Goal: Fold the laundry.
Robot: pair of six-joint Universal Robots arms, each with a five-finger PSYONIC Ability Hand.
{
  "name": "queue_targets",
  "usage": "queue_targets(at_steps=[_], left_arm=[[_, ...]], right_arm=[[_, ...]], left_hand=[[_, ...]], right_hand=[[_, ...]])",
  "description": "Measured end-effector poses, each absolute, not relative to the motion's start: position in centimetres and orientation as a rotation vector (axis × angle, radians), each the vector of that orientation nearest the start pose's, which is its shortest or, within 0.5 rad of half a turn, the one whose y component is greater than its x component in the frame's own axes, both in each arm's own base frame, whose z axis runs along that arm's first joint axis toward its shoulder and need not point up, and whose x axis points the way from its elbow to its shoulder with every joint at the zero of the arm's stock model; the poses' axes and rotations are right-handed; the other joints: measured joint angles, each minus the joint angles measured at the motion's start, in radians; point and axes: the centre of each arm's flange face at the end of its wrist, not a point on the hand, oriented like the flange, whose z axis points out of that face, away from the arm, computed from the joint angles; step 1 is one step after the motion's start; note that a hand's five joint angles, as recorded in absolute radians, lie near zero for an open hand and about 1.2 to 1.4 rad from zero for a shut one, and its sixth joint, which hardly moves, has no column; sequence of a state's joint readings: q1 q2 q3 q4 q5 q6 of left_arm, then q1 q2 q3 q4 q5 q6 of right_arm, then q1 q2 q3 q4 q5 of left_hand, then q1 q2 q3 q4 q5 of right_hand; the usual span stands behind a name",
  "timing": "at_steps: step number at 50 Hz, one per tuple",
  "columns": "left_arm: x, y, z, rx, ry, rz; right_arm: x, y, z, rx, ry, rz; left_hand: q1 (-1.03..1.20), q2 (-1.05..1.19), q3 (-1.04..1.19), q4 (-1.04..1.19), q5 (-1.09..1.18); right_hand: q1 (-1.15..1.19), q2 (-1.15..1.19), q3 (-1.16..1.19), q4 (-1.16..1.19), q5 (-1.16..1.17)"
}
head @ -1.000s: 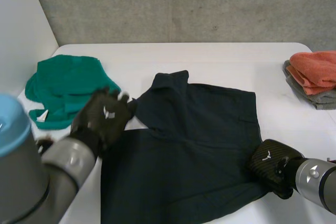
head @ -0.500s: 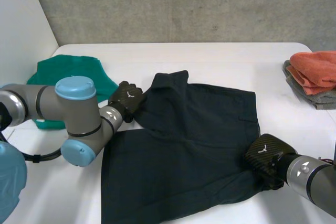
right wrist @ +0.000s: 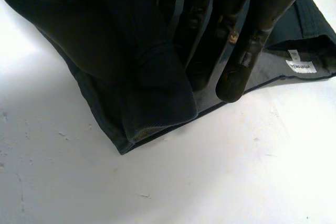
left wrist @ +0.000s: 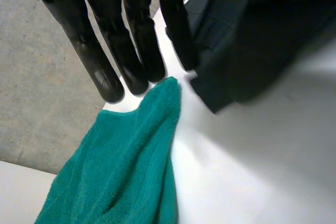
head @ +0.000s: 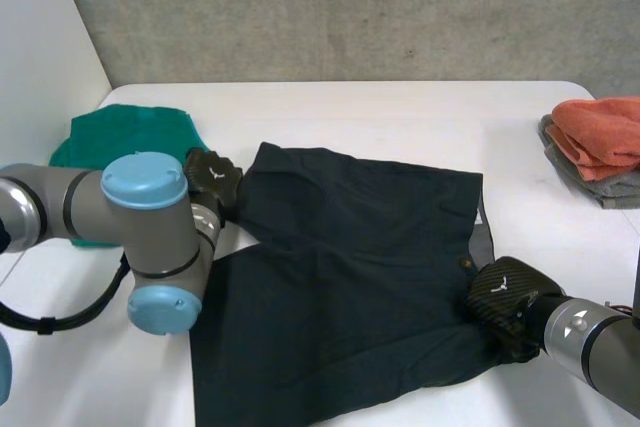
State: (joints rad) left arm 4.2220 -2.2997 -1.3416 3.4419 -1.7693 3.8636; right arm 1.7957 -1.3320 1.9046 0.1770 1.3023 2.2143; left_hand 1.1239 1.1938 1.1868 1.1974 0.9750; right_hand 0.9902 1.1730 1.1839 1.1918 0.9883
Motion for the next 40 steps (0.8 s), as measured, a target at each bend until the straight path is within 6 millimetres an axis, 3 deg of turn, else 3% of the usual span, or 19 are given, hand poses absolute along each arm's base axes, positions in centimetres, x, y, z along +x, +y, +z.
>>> queue_targets(at_steps=[3, 6, 7, 8, 17, 23, 29, 31, 40], left_arm=[[-29.9, -30.5, 13.1, 1.131, 1.920, -1.750], [-30.0, -30.1, 13.5, 1.128, 1.917, -1.757], [-30.0, -29.8, 14.0, 1.121, 1.914, -1.768], [-29.9, -29.6, 14.5, 1.112, 1.912, -1.779], [-28.3, -26.5, 19.6, 0.990, 1.972, -1.907], [-26.9, -21.7, 21.7, 0.955, 2.165, -1.905], [-25.9, -16.2, 21.1, 1.003, 2.475, -1.708], [-25.4, -13.9, 20.4, 1.024, 2.626, -1.565], [-24.6, -9.9, 18.1, 1.071, 2.844, -1.280]], right_arm=[[20.6, -20.4, 15.0, -1.712, 2.333, -1.333], [20.7, -20.5, 15.0, -1.697, 2.334, -1.349], [20.7, -20.7, 15.1, -1.676, 2.336, -1.365], [20.8, -20.9, 15.1, -1.652, 2.339, -1.380], [21.2, -21.7, 15.7, -1.464, 2.339, -1.437], [21.5, -22.5, 16.0, -1.327, 2.344, -1.459], [21.6, -23.2, 15.7, -1.257, 2.353, -1.460], [21.7, -23.4, 15.5, -1.244, 2.352, -1.468], [21.8, -23.9, 15.5, -1.239, 2.341, -1.517]], left_hand=[[-0.693, -0.678, -0.647, -0.663, -0.634], [-0.757, -0.748, -0.736, -0.737, -0.705], [-0.862, -0.899, -0.887, -0.904, -0.862], [-0.863, -0.926, -0.920, -0.935, -0.895], [-0.854, -0.907, -0.917, -0.916, -0.864], [-0.818, -0.883, -0.879, -0.888, -0.838], [-0.805, -0.869, -0.864, -0.872, -0.823], [-0.802, -0.867, -0.864, -0.870, -0.823], [-0.802, -0.866, -0.864, -0.870, -0.823]], right_hand=[[0.000, 0.000, 0.000, 0.000, 0.000], [0.000, 0.000, 0.000, 0.000, 0.000], [0.000, 0.000, 0.000, 0.000, 0.000], [0.000, 0.000, 0.000, 0.000, 0.000], [0.000, 0.000, 0.000, 0.000, 0.000], [0.000, 0.000, 0.000, 0.000, 0.000], [0.000, 0.000, 0.000, 0.000, 0.000], [0.000, 0.000, 0.000, 0.000, 0.000], [0.000, 0.000, 0.000, 0.000, 0.000]])
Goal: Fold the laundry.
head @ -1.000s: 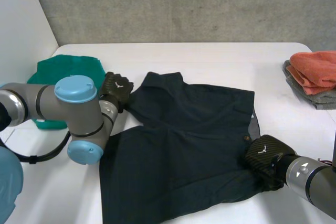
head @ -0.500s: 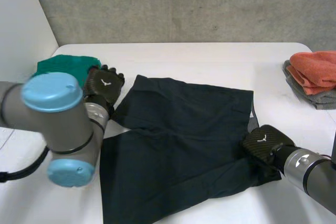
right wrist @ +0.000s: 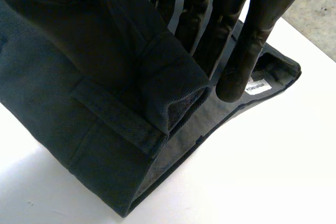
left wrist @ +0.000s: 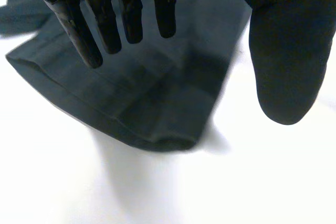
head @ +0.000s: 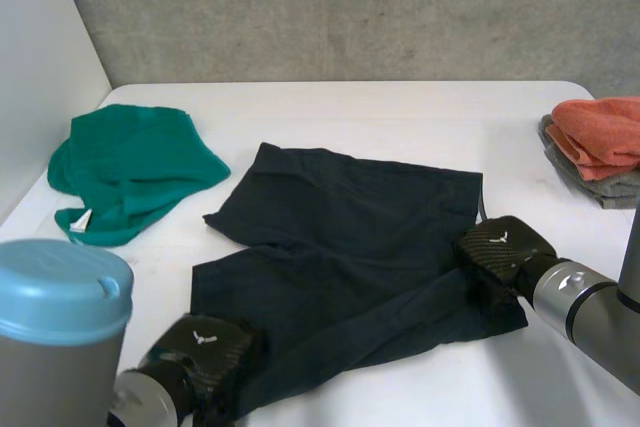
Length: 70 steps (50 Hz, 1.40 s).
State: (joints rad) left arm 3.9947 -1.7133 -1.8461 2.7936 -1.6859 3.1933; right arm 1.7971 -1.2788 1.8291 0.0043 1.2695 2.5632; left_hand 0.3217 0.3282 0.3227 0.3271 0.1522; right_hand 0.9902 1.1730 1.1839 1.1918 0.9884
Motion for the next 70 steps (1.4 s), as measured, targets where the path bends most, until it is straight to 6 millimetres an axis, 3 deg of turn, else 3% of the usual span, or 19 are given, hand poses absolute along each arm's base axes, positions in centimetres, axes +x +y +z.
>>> queue_targets(at_steps=[5, 6, 7, 9, 14, 24, 33, 35, 36, 41, 43, 44, 47, 48, 49, 57, 61, 65, 70], left_arm=[[-24.9, -9.6, 17.0, 1.098, 2.843, -1.266], [-25.1, -9.7, 16.7, 1.099, 2.839, -1.271], [-25.2, -9.9, 16.5, 1.097, 2.834, -1.280], [-25.5, -10.4, 16.1, 1.085, 2.815, -1.310], [-26.3, -11.9, 16.0, 1.037, 2.750, -1.426], [-30.6, -19.2, 17.6, 1.058, 2.279, -1.872], [-35.4, -28.9, 17.4, 1.047, 1.750, -2.091], [-35.9, -30.0, 17.3, 1.033, 1.700, -2.112], [-36.9, -32.3, 17.1, 0.999, 1.599, -2.154], [-38.3, -35.8, 16.0, 0.946, 1.470, -2.205], [-38.8, -37.0, 14.8, 0.939, 1.434, -2.223], [-39.0, -37.1, 14.5, 0.943, 1.428, -2.229], [-39.4, -37.3, 13.7, 0.957, 1.415, -2.245], [-39.8, -37.2, 13.1, 0.972, 1.405, -2.261], [-40.0, -37.1, 12.8, 0.981, 1.400, -2.272], [-39.8, -35.2, 14.3, 0.966, 1.423, -2.301], [-37.9, -33.1, 16.1, 0.911, 1.527, -2.301], [-36.8, -31.8, 16.4, 0.898, 1.600, -2.286], [-35.5, -29.7, 15.5, 0.920, 1.703, -2.242]], right_arm=[[21.7, -24.0, 15.5, -1.239, 2.338, -1.528], [21.7, -24.0, 15.5, -1.239, 2.338, -1.529], [21.7, -24.0, 15.5, -1.239, 2.338, -1.530], [21.8, -24.0, 15.5, -1.239, 2.337, -1.531], [21.8, -24.1, 15.6, -1.243, 2.331, -1.538], [22.6, -26.8, 16.9, -1.259, 2.267, -1.704], [24.9, -33.8, 17.0, -1.236, 2.172, -2.037], [25.3, -34.6, 16.8, -1.243, 2.160, -2.068], [25.9, -36.0, 16.3, -1.258, 2.142, -2.118], [26.9, -38.3, 15.1, -1.288, 2.117, -2.201], [27.5, -40.3, 13.8, -1.299, 2.099, -2.275], [27.6, -40.6, 13.5, -1.296, 2.097, -2.291], [27.8, -41.4, 12.9, -1.282, 2.104, -2.325], [28.0, -41.8, 12.4, -1.262, 2.115, -2.349], [28.1, -41.9, 12.3, -1.247, 2.122, -2.359], [27.4, -39.6, 14.7, -1.101, 2.166, -2.276], [25.8, -35.5, 16.8, -0.992, 2.246, -2.006], [24.9, -33.5, 16.8, -0.948, 2.309, -1.823], [24.0, -31.5, 14.9, -0.907, 2.413, -1.568]], left_hand=[[0.130, 0.112, 0.116, 0.113, 0.115], [0.328, 0.300, 0.304, 0.288, 0.287], [0.328, 0.300, 0.304, 0.288, 0.287], [0.729, 0.733, 0.721, 0.722, 0.718], [0.819, 0.861, 0.861, 0.864, 0.844], [0.819, 0.865, 0.864, 0.870, 0.844], [0.819, 0.868, 0.868, 0.871, 0.844], [0.819, 0.868, 0.869, 0.871, 0.844], [0.819, 0.868, 0.869, 0.871, 0.844], [0.819, 0.868, 0.869, 0.871, 0.844], [0.424, 0.492, 0.517, 0.514, 0.498], [0.424, 0.492, 0.517, 0.514, 0.498], [0.424, 0.492, 0.517, 0.514, 0.498], [-0.134, -0.089, -0.079, -0.088, -0.081], [-0.134, -0.115, -0.107, -0.118, -0.106], [-0.134, -0.126, -0.114, -0.124, -0.107], [-0.134, -0.126, -0.114, -0.124, -0.107], [-0.134, -0.126, -0.114, -0.124, -0.107], [-0.134, -0.126, -0.114, -0.124, -0.107]], right_hand=[[0.000, 0.000, 0.000, 0.000, 0.000], [0.000, 0.000, 0.000, 0.000, 0.000], [0.000, 0.000, 0.000, 0.000, 0.000], [0.000, 0.000, 0.000, 0.000, 0.000], [0.000, 0.000, 0.000, 0.000, 0.000], [0.000, 0.000, 0.000, 0.000, 0.000], [0.000, 0.000, 0.000, 0.000, 0.000], [0.000, 0.000, 0.000, 0.000, 0.000], [0.000, 0.000, 0.000, 0.000, 0.000], [0.000, 0.000, 0.000, 0.000, 0.000], [-0.297, -0.356, -0.356, -0.339, -0.308], [-0.297, -0.356, -0.356, -0.339, -0.308], [-0.649, -0.721, -0.715, -0.716, -0.683], [-0.770, -0.908, -0.917, -0.919, -0.881], [-0.770, -0.908, -0.917, -0.919, -0.881], [-0.784, -0.950, -0.971, -0.954, -0.920], [-0.784, -0.950, -0.971, -0.954, -0.920], [-0.784, -0.950, -0.971, -0.954, -0.920], [-0.772, -0.924, -0.936, -0.941, -0.902]])
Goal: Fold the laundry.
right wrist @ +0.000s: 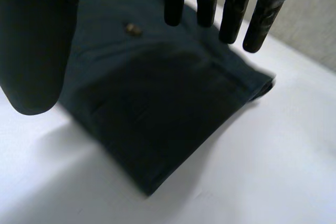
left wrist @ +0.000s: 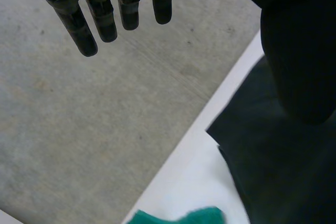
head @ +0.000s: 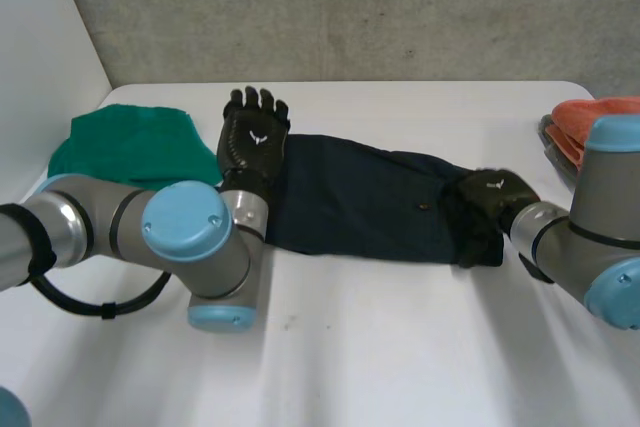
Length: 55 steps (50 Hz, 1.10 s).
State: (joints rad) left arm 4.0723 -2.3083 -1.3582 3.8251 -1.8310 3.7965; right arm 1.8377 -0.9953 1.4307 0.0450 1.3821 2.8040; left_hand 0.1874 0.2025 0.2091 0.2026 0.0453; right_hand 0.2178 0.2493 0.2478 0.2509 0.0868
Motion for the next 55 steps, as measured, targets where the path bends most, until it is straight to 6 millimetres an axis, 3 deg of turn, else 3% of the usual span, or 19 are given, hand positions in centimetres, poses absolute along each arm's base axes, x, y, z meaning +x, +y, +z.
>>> queue_targets(at_steps=[4, 5, 9, 10, 11, 18, 21, 27, 29, 30, 32, 35, 41, 45, 46, 49, 52, 54, 55], left_arm=[[-35.1, -29.0, 14.8, 0.938, 1.737, -2.219], [-35.0, -28.8, 14.6, 0.944, 1.745, -2.212], [-34.9, -28.6, 14.2, 0.953, 1.760, -2.199], [-34.8, -28.5, 14.1, 0.956, 1.764, -2.195], [-34.8, -28.5, 14.1, 0.957, 1.765, -2.194], [-34.0, -27.9, 16.0, 0.929, 1.762, -2.218], [-33.5, -27.4, 17.6, 0.894, 1.763, -2.253], [-32.9, -26.7, 19.3, 0.849, 1.780, -2.300], [-32.7, -26.5, 19.6, 0.838, 1.792, -2.310], [-32.6, -26.3, 19.9, 0.833, 1.808, -2.313], [-32.5, -26.1, 19.9, 0.831, 1.823, -2.311], [-32.3, -25.9, 19.8, 0.827, 1.864, -2.301], [-32.3, -25.6, 19.6, 0.814, 1.930, -2.298], [-32.5, -25.7, 20.0, 0.801, 1.937, -2.319], [-32.7, -25.7, 20.2, 0.797, 1.933, -2.330], [-33.1, -25.9, 21.0, 0.789, 1.914, -2.366], [-33.6, -26.1, 21.6, 0.787, 1.894, -2.399], [-34.4, -26.2, 22.4, 0.792, 1.868, -2.448], [-35.0, -26.3, 22.9, 0.800, 1.854, -2.479]], right_arm=[[23.9, -31.9, 13.2, -0.921, 2.433, -1.546], [24.0, -32.2, 12.7, -0.934, 2.437, -1.555], [23.6, -33.2, 11.7, -0.963, 2.459, -1.597], [23.4, -33.5, 11.5, -0.971, 2.472, -1.617], [23.1, -33.7, 11.6, -0.973, 2.481, -1.632], [18.5, -35.5, 16.8, -0.992, 2.500, -1.908], [16.1, -35.7, 19.8, -1.142, 2.502, -2.045], [15.1, -35.9, 21.9, -1.443, 2.454, -2.150], [15.9, -35.9, 22.2, -1.541, 2.395, -2.174], [17.9, -35.6, 22.3, -1.664, 2.263, -2.197], [19.6, -35.1, 22.2, -1.727, 2.164, -2.202], [25.1, -33.0, 21.1, -1.858, 1.850, -2.168], [32.0, -27.3, 17.5, -1.967, 1.445, -1.958], [33.6, -24.9, 15.5, -1.982, 1.368, -1.836], [33.8, -24.6, 15.2, -1.976, 1.379, -1.817], [33.7, -24.4, 15.3, -1.918, 1.454, -1.791], [33.3, -24.7, 15.9, -1.840, 1.525, -1.789], [32.4, -25.7, 17.4, -1.666, 1.643, -1.797], [31.2, -26.9, 18.9, -1.470, 1.744, -1.806]], left_hand=[[0.000, 0.000, 0.000, 0.000, 0.000], [0.000, 0.000, 0.000, 0.000, 0.000], [0.000, 0.000, 0.000, 0.000, 0.000], [0.000, 0.000, 0.000, 0.000, 0.000], [0.000, 0.000, 0.000, 0.000, 0.000], [0.000, 0.000, 0.000, 0.000, 0.000], [0.000, 0.000, 0.000, 0.000, 0.000], [0.000, 0.000, 0.000, 0.000, 0.000], [0.000, 0.000, 0.000, 0.000, 0.000], [0.000, 0.000, 0.000, 0.000, 0.000], [0.000, 0.000, 0.000, 0.000, 0.000], [0.000, 0.000, 0.000, 0.000, 0.000], [0.000, 0.000, 0.000, 0.000, 0.000], [0.000, 0.000, 0.000, 0.000, 0.000], [0.000, 0.000, 0.000, 0.000, 0.000], [0.000, 0.000, 0.000, 0.000, 0.000], [0.000, 0.000, 0.000, 0.000, 0.000], [0.000, 0.000, 0.000, 0.000, 0.000], [0.000, 0.000, 0.000, 0.000, 0.000]], right_hand=[[0.115, 0.144, 0.151, 0.126, 0.117], [0.442, 0.561, 0.535, 0.526, 0.499], [0.442, 0.561, 0.535, 0.526, 0.499], [0.554, 0.847, 0.914, 0.930, 0.788], [0.554, 0.851, 0.924, 0.934, 0.788], [0.554, 0.883, 0.933, 0.938, 0.866], [0.554, 0.895, 0.933, 0.938, 0.882], [0.554, 0.903, 0.933, 0.939, 0.887], [0.554, 0.903, 0.933, 0.941, 0.887], [0.554, 0.911, 0.933, 0.941, 0.887], [0.554, 0.917, 0.935, 0.941, 0.887], [0.554, 0.932, 0.938, 0.941, 0.890], [0.554, 0.932, 0.939, 0.941, 0.911], [0.356, 0.517, 0.529, 0.531, 0.522], [0.161, 0.276, 0.310, 0.313, 0.305], [-0.003, 0.009, 0.014, 0.023, 0.023], [-0.013, -0.028, -0.035, -0.016, -0.016], [-0.013, -0.028, -0.036, -0.016, -0.018], [-0.013, -0.028, -0.036, -0.016, -0.019]])
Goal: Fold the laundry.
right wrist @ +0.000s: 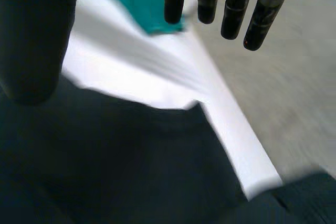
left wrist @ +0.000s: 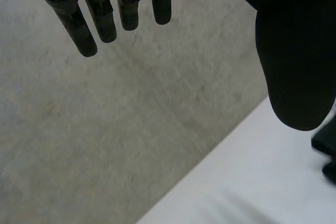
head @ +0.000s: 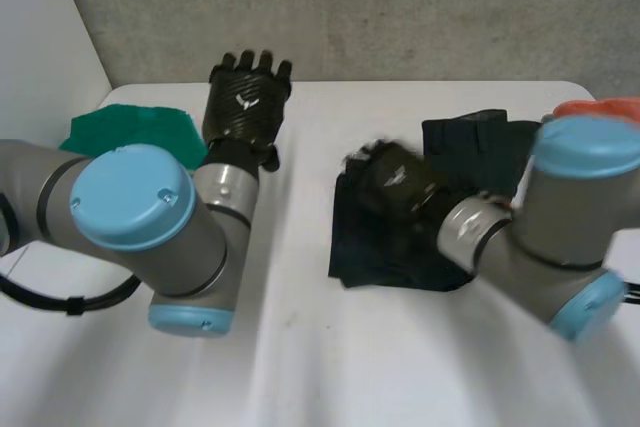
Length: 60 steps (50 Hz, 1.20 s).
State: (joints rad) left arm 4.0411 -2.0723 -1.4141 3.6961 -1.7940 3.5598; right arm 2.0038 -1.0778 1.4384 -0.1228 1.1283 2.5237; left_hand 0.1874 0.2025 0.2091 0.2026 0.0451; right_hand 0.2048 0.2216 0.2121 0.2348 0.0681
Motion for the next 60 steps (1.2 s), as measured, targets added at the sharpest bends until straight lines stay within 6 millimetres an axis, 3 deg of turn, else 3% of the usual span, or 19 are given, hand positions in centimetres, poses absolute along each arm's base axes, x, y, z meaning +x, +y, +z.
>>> queue_targets(at_steps=[1, 2, 3, 4, 5, 8, 12, 17, 26, 33, 43, 48, 51, 53, 60], left_arm=[[-35.0, -26.3, 22.9, 0.800, 1.854, -2.479], [-35.7, -26.3, 23.2, 0.814, 1.842, -2.512], [-35.7, -26.3, 23.2, 0.814, 1.842, -2.512], [-36.5, -26.2, 23.4, 0.834, 1.836, -2.538], [-36.9, -26.0, 23.4, 0.847, 1.836, -2.548], [-37.8, -25.6, 23.3, 0.882, 1.843, -2.562], [-38.4, -24.9, 22.9, 0.921, 1.863, -2.556], [-38.5, -24.4, 22.2, 0.945, 1.890, -2.528], [-38.0, -24.2, 21.2, 0.961, 1.921, -2.485], [-37.7, -24.0, 20.5, 0.973, 1.942, -2.455], [-37.3, -23.8, 19.7, 0.988, 1.966, -2.420], [-37.1, -23.8, 19.4, 0.992, 1.975, -2.406], [-37.0, -23.9, 19.3, 0.992, 1.978, -2.400], [-37.0, -23.9, 19.3, 0.990, 1.978, -2.400], [-36.7, -24.4, 19.7, 0.965, 1.969, -2.407]], right_arm=[[31.2, -26.9, 18.9, -1.470, 1.744, -1.806], [30.0, -28.1, 20.1, -1.282, 1.818, -1.805], [30.0, -28.1, 20.1, -1.282, 1.818, -1.805], [28.4, -29.4, 21.6, -1.065, 1.879, -1.802], [27.6, -30.0, 22.2, -0.959, 1.905, -1.799], [25.5, -31.7, 23.3, -0.760, 1.954, -1.812], [23.1, -33.4, 23.6, -0.685, 2.031, -1.881], [21.6, -35.0, 22.7, -0.738, 2.145, -1.936], [21.8, -36.6, 21.9, -0.758, 2.195, -1.906], [23.2, -38.8, 21.6, -0.757, 2.157, -1.922], [25.2, -41.1, 18.9, -0.792, 2.152, -1.867], [26.0, -41.6, 17.1, -0.802, 2.166, -1.815], [26.3, -41.7, 16.3, -0.790, 2.170, -1.785], [26.4, -41.7, 16.3, -0.784, 2.166, -1.778], [27.5, -40.1, 18.9, -0.861, 2.071, -1.794]], left_hand=[[0.000, 0.000, 0.000, 0.000, 0.000], [0.000, 0.000, 0.000, 0.000, 0.000], [0.000, 0.000, 0.000, 0.000, 0.000], [0.000, 0.000, 0.000, 0.000, 0.000], [0.000, 0.000, 0.000, 0.000, 0.000], [0.000, 0.000, 0.000, 0.000, 0.000], [0.000, 0.000, 0.000, 0.000, 0.000], [0.000, 0.000, 0.000, 0.000, 0.000], [0.000, 0.000, 0.000, 0.000, 0.000], [0.000, 0.000, 0.000, 0.000, 0.000], [0.000, 0.000, 0.000, 0.000, 0.000], [0.000, 0.000, 0.000, 0.000, 0.000], [0.000, 0.000, 0.000, 0.000, 0.000], [0.000, 0.000, 0.000, 0.000, 0.000], [0.000, 0.000, 0.000, 0.000, 0.000]], right_hand=[[0.000, 0.000, 0.000, 0.000, 0.000], [0.000, 0.000, 0.000, 0.000, 0.000], [0.000, 0.000, 0.000, 0.000, 0.000], [0.000, 0.000, 0.000, 0.000, 0.000], [0.000, 0.000, 0.000, 0.000, 0.000], [0.000, 0.000, 0.000, 0.000, 0.000], [0.000, 0.000, 0.000, 0.000, 0.000], [0.000, 0.000, 0.000, 0.000, 0.000], [0.000, 0.000, 0.000, 0.000, 0.000], [0.000, 0.000, 0.002, 0.000, 0.000], [0.003, 0.004, 0.024, 0.003, 0.004], [0.127, 0.169, 0.173, 0.144, 0.135], [0.586, 0.720, 0.717, 0.654, 0.625], [0.715, 0.899, 0.896, 0.850, 0.833], [0.748, 0.957, 0.968, 0.928, 0.906]])
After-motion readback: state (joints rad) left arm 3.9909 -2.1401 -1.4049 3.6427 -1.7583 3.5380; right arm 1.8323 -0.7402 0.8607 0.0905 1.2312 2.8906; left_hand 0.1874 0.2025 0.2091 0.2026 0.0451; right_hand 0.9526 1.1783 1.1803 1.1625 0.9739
